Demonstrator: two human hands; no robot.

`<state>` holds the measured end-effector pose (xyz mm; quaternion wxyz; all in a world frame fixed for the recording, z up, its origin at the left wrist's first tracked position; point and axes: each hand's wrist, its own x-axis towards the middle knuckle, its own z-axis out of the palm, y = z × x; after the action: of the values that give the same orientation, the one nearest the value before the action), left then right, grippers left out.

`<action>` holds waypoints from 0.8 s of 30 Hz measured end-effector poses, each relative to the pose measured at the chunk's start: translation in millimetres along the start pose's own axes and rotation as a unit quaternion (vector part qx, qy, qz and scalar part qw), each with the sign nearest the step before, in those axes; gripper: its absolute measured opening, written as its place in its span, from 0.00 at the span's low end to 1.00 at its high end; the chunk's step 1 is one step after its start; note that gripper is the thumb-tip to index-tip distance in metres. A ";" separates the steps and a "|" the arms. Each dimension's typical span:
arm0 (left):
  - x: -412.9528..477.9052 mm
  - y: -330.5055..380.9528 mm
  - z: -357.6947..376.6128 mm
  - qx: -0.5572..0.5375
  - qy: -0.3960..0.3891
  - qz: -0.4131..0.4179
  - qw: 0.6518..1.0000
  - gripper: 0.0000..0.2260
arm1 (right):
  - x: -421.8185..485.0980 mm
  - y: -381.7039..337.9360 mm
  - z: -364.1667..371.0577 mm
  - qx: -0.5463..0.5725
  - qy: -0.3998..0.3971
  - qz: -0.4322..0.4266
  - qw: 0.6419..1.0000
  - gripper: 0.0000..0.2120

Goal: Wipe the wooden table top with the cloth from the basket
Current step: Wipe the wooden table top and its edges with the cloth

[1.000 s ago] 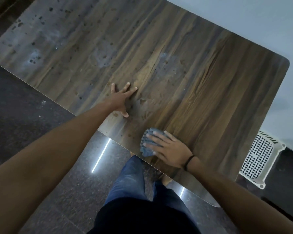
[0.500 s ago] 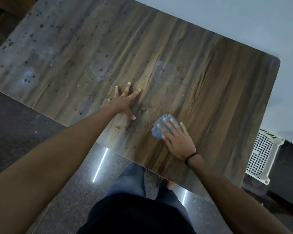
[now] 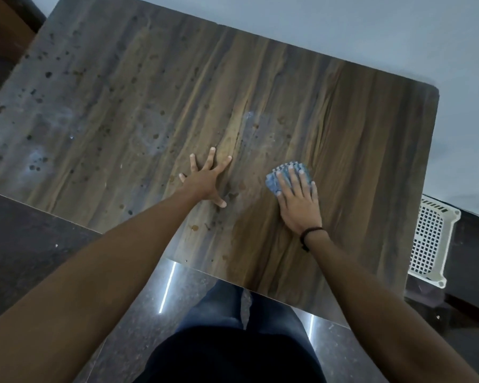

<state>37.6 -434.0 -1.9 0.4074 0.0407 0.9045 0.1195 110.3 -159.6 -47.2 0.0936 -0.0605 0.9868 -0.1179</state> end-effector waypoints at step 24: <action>4.1 4.5 -3.7 0.015 -0.003 -0.026 1.000 0.60 | 82.8 50.8 -25.9 0.016 0.024 -0.001 1.000 0.26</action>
<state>31.9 -429.7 -1.4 0.4124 0.0242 0.9057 0.0949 19.4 -116.6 -48.9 0.0710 -0.0577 0.9866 -0.1349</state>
